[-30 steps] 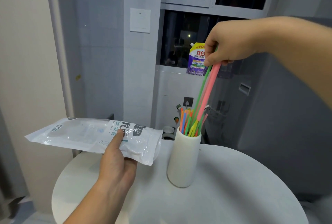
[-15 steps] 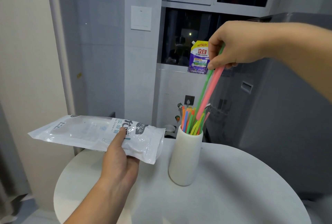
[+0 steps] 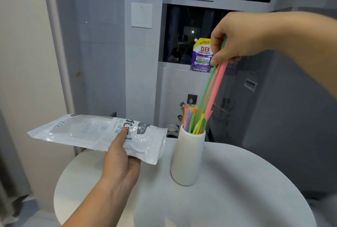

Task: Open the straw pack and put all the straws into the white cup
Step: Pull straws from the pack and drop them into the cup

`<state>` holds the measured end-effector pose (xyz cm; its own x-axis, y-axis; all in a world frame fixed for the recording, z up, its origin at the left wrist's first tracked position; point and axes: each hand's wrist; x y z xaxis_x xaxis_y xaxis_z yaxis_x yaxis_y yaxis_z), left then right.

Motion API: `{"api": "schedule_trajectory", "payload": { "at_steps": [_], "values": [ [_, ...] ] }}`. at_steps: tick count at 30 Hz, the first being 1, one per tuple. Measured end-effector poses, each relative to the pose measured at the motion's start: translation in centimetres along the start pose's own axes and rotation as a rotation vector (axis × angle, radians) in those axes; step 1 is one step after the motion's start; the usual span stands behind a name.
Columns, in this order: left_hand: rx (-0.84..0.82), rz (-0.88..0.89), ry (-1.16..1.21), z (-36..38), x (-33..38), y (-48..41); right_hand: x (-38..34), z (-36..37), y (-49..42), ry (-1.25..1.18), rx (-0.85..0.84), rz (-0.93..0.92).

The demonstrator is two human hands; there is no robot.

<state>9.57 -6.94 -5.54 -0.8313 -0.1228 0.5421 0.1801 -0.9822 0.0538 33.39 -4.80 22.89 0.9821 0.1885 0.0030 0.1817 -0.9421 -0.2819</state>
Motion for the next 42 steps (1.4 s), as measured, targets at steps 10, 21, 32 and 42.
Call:
{"api": "schedule_trajectory", "payload": {
  "at_steps": [10,21,32,42],
  "values": [
    [-0.003,-0.007,-0.013,-0.1,0.0,-0.1,-0.5,-0.9,0.4,0.006,0.042,0.023],
    [-0.015,0.007,0.008,-0.1,-0.3,-0.2,-0.1,-1.6,0.7,0.038,0.040,0.063],
    [-0.019,-0.028,0.000,-0.2,-0.9,-0.4,0.8,-2.7,1.4,0.030,0.056,0.076],
    [-0.034,-0.047,-0.004,-0.3,-1.1,-0.5,0.5,-0.7,0.1,0.028,-0.006,0.045]
  ]
}}
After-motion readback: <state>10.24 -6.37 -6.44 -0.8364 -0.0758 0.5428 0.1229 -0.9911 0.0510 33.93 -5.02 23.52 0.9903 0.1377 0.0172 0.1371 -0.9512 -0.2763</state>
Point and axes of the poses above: each hand's wrist, its own y-axis away from the middle knuckle, its own z-axis out of the palm, x = y × z, and after that the axes turned 5 degrees about z, right-handed
